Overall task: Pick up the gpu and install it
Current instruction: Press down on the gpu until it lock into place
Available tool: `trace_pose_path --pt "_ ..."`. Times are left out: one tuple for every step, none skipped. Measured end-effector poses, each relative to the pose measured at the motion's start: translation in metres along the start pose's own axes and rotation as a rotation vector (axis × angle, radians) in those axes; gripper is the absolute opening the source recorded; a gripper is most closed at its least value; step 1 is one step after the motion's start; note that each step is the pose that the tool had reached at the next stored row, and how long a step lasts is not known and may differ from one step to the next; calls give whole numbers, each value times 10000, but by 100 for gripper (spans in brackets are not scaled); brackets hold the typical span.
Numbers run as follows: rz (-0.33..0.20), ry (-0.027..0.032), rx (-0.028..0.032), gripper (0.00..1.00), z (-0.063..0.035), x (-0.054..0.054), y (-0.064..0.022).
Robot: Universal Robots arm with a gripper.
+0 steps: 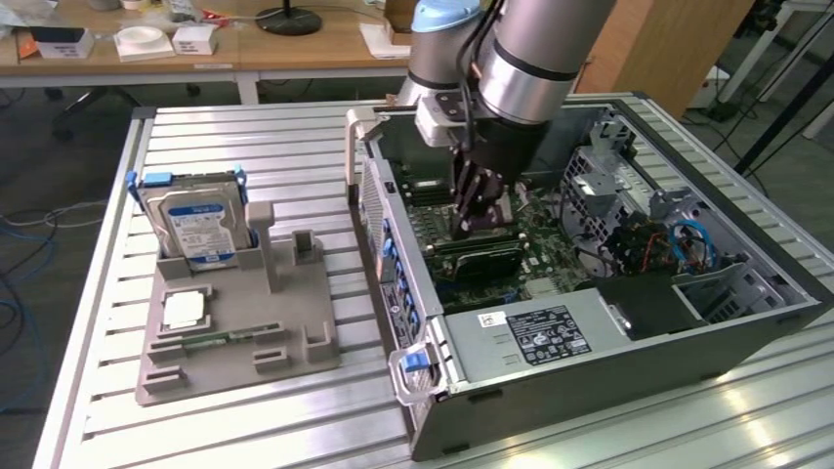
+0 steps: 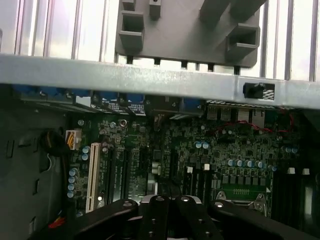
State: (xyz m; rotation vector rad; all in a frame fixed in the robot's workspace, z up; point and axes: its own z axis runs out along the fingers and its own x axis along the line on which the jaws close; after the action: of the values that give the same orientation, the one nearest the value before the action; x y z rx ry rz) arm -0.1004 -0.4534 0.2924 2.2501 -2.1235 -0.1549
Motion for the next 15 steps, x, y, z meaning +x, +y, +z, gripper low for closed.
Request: trace_pose_path --pt "-16 2 -1 11 -1 1 -24" --pt "-30 2 -1 11 0 3 -46" --pt "-43 3 -1 11 1 4 -67" --pt "-57 4 -2 11 1 5 -89" --pt "-74 6 -2 11 1 7 -113" --pt "-90 8 -4 11 0 8 -136" --pt "-108 11 -5 11 -2 10 -164" --pt "-124 13 -5 11 -4 11 -191" --pt "-140 13 -6 11 -5 13 -219" --pt "-156 15 -6 11 -7 14 -247" --pt "-171 17 -7 11 -8 16 -275" --pt "-182 18 -8 11 -9 18 -301" --pt "-193 18 -8 11 -10 19 -326" --pt "-202 18 -7 11 -10 20 -346" --pt "-211 18 -8 11 -10 21 -364"
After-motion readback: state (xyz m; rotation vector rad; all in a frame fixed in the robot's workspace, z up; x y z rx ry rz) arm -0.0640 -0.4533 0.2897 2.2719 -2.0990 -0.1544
